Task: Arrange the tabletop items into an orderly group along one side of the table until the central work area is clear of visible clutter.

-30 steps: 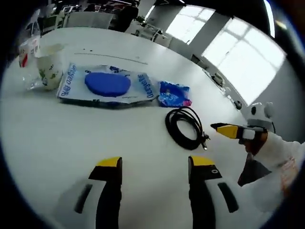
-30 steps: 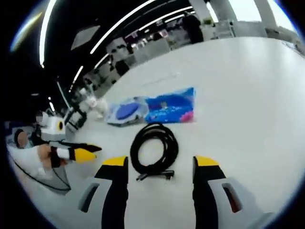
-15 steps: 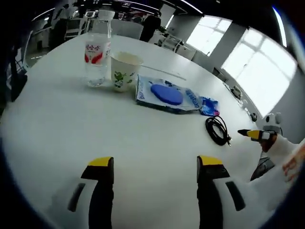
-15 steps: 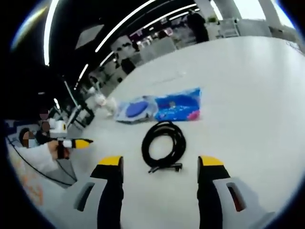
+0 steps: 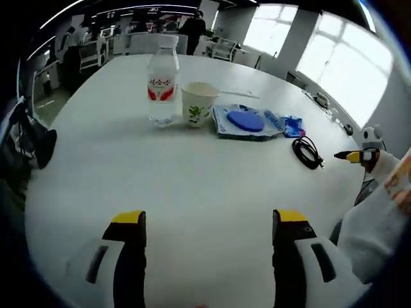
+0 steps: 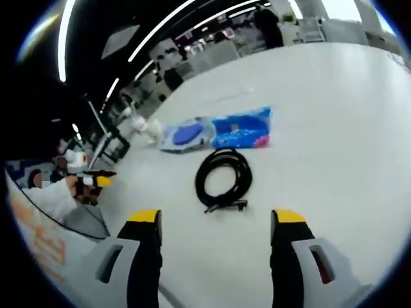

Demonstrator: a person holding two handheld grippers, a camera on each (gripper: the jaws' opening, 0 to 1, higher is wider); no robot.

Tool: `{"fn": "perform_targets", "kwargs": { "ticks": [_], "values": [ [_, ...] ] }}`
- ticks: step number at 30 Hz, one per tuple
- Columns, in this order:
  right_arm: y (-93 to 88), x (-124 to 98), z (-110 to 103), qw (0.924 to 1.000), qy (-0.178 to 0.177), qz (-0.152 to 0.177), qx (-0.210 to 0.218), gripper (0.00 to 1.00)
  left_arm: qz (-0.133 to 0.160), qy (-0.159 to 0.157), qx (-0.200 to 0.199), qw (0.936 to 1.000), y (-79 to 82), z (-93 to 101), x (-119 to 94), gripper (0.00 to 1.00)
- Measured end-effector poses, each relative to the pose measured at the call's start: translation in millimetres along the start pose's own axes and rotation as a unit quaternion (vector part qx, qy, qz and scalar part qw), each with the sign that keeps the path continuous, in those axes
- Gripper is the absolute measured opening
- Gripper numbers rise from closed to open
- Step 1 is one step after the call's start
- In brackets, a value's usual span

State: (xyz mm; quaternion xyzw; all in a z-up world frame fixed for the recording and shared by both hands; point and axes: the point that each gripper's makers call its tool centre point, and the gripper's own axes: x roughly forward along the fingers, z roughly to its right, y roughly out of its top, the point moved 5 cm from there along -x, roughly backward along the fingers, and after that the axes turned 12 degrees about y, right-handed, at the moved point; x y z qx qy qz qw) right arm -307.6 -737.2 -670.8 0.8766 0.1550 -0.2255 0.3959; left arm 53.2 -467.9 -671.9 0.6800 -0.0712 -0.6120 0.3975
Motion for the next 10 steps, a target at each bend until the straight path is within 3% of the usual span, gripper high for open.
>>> {"fn": "perform_targets", "kwargs": {
  "ticks": [10],
  "values": [
    [-9.6, -8, 0, 0.9998, -0.005, -0.003, 0.017, 0.69, 0.025, 0.014, -0.049, 0.9984, 0.7, -10.8, -1, 0.84]
  ]
}}
